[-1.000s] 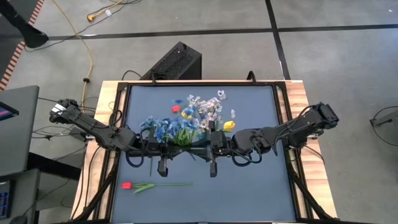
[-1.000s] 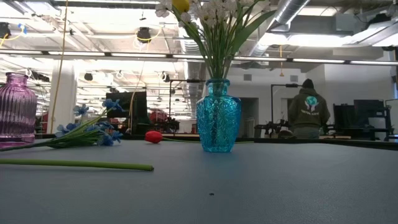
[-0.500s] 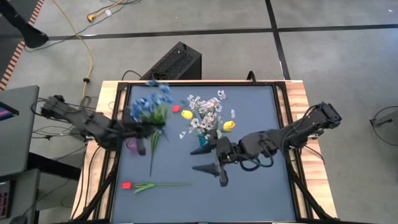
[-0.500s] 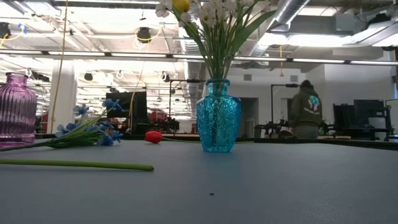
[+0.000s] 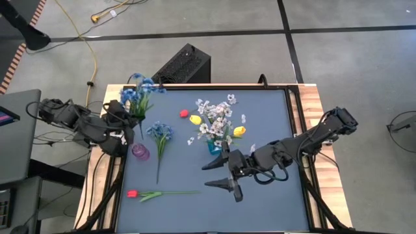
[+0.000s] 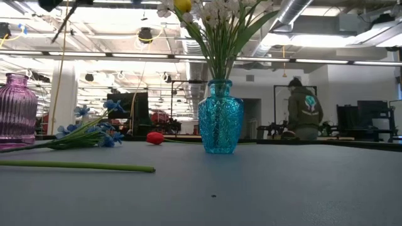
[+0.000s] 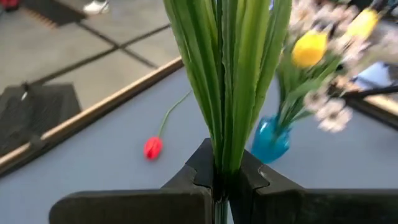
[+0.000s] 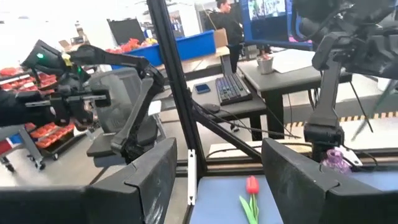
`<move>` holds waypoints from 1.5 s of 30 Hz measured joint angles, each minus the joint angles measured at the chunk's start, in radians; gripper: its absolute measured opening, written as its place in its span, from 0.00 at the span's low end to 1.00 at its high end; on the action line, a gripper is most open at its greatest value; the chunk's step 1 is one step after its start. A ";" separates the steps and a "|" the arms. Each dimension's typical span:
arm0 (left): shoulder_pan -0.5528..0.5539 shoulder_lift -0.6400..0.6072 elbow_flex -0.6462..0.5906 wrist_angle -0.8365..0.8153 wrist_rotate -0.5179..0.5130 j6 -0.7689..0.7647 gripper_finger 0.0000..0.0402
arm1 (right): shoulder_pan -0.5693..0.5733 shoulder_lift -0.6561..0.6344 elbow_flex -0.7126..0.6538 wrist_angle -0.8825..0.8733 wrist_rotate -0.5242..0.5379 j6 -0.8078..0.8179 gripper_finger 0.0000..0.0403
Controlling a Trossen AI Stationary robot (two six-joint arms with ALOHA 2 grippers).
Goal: Sort flowers into vase by color
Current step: Put the bottom blue flowers into the purple vase
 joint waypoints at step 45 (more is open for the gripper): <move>-0.068 -0.332 -0.253 -0.047 0.169 0.088 0.01 | -0.004 0.000 0.000 -0.059 0.000 0.105 0.65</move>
